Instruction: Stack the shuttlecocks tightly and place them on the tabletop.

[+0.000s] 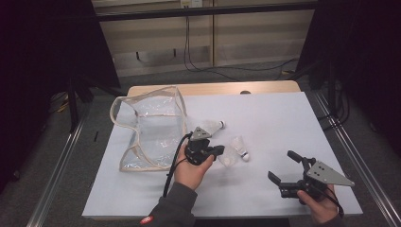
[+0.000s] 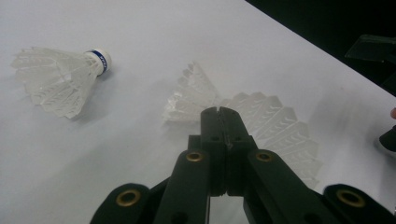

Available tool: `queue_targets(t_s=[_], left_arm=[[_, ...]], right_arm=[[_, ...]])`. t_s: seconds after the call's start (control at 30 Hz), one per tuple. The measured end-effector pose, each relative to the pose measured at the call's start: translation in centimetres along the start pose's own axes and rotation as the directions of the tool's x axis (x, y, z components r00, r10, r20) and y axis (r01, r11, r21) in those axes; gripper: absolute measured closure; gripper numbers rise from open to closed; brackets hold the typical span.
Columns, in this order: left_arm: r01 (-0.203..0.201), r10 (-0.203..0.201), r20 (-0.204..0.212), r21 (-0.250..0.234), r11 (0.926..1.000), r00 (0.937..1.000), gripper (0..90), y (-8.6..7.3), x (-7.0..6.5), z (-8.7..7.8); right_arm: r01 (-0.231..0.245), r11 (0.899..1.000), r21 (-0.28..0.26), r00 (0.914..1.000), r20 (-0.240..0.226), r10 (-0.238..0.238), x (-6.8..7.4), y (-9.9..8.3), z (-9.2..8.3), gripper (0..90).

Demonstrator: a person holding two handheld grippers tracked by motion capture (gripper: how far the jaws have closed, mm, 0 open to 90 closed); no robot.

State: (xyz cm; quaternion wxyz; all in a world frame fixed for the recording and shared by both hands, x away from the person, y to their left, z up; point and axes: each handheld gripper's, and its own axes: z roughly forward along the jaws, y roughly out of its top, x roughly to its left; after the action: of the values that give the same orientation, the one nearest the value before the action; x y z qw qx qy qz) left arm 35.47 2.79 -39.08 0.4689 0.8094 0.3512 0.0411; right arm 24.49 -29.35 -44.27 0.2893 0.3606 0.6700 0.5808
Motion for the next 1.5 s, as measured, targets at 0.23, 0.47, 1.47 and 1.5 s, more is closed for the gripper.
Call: queue_targets(t_s=[0.23, 0.47, 1.47, 1.5], left_arm=[[0.016, -0.016, 0.003, -0.009, 0.9998, 0.9999, 89.8, 0.4, 0.3, -0.1], [0.027, -0.028, -0.004, -0.018, 0.9995, 0.9996, 89.9, 1.6, 0.4, -0.7], [0.001, 0.001, -0.079, 0.032, 0.9995, 0.9969, 89.8, 1.7, 0.4, 0.0], [0.012, -0.009, -0.071, 0.031, 0.9995, 0.9974, 89.7, 1.6, 0.3, 0.0]], right_arm=[[-0.001, 1.0, -0.001, 1.0, 0.001, 0.001, 0.0, 0.0, -0.1, 0.5], [0.002, 1.0, -0.001, 1.0, 0.004, -0.002, -0.1, 0.0, -0.1, 0.6], [0.004, 1.0, -0.009, 1.0, -0.003, -0.004, -0.1, 0.1, -0.2, 0.5], [0.003, 1.0, -0.008, 1.0, -0.003, -0.003, -0.1, 0.1, -0.2, 0.5]])
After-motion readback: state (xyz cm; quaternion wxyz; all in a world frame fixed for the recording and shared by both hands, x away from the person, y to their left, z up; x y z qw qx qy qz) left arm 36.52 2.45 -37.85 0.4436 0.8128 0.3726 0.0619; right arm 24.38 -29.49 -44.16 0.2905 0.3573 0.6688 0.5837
